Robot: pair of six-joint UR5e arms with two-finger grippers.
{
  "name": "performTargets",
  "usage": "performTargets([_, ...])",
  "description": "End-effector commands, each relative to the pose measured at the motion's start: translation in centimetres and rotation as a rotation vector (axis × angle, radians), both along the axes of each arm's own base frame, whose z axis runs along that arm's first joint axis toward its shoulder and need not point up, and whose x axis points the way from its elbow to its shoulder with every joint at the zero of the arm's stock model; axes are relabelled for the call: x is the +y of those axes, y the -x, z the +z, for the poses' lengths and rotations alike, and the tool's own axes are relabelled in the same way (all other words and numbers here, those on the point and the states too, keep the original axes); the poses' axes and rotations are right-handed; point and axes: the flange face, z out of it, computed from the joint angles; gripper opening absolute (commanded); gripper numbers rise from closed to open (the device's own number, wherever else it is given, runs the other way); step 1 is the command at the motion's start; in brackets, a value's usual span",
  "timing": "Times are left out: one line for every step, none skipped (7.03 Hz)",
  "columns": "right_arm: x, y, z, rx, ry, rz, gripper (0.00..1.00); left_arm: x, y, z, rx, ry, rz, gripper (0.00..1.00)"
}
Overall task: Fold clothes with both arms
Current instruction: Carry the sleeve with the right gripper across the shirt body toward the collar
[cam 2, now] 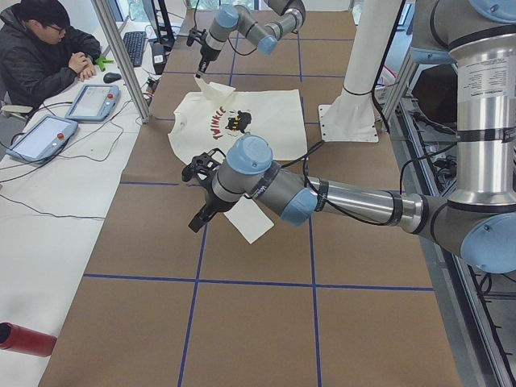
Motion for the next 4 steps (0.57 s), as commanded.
performTargets([3.9,9.0,-3.6,-0.016,0.022,0.076,0.00,0.2,0.0,0.2,0.001,0.003,0.002,0.99])
performTargets([5.0,11.6,-4.3,-0.032,0.065,0.123,0.00,0.2,0.0,0.3,-0.001,0.004,0.002,0.99])
performTargets([5.7,13.2,-6.4,-0.060,0.104,0.158,0.00,0.2,0.0,0.3,0.000,0.004,0.003,0.99])
performTargets([6.2,13.4,-7.2,-0.078,0.108,0.159,0.00,0.2,0.0,0.3,0.000,0.004,0.003,0.99])
